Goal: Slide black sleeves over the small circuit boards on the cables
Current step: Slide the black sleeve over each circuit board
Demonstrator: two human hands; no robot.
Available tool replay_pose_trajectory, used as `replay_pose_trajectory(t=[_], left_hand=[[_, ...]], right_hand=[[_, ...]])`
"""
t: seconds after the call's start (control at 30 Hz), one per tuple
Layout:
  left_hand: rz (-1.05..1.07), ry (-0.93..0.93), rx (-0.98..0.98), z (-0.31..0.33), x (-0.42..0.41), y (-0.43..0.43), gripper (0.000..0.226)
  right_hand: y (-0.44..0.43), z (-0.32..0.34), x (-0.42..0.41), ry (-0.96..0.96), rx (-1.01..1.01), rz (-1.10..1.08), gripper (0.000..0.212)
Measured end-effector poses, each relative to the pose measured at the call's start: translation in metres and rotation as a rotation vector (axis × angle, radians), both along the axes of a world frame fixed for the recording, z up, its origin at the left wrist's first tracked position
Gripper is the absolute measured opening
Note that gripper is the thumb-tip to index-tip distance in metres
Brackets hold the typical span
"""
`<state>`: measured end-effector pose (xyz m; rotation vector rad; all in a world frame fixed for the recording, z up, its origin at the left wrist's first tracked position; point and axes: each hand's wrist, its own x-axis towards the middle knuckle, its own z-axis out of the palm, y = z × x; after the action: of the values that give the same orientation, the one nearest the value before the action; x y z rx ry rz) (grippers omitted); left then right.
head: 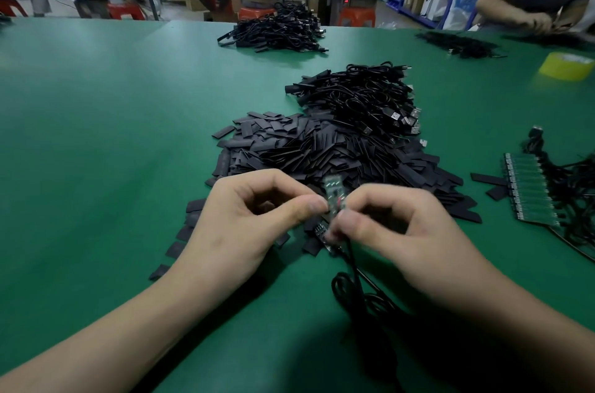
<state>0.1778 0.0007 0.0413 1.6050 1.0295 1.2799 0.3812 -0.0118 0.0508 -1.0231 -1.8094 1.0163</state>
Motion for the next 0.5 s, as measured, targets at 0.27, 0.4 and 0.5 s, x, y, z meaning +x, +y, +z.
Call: replay_pose_trajectory(t=[0.27, 0.4, 0.5], left_hand=[[0.161, 0.704, 0.346, -0.011, -0.007, 0.004, 0.012], [0.100, 0.833, 0.406, -0.011, -0.004, 0.004, 0.023], [0.082, 0.890, 0.430, -0.010, -0.003, 0.005, 0.028]], right_hand=[[0.011, 0.030, 0.028, 0.719, -0.556, 0.072, 0.028], [0.018, 0.026, 0.038, 0.237, -0.447, 0.033, 0.023], [0.019, 0.011, 0.032, -0.140, -0.341, 0.012, 0.023]])
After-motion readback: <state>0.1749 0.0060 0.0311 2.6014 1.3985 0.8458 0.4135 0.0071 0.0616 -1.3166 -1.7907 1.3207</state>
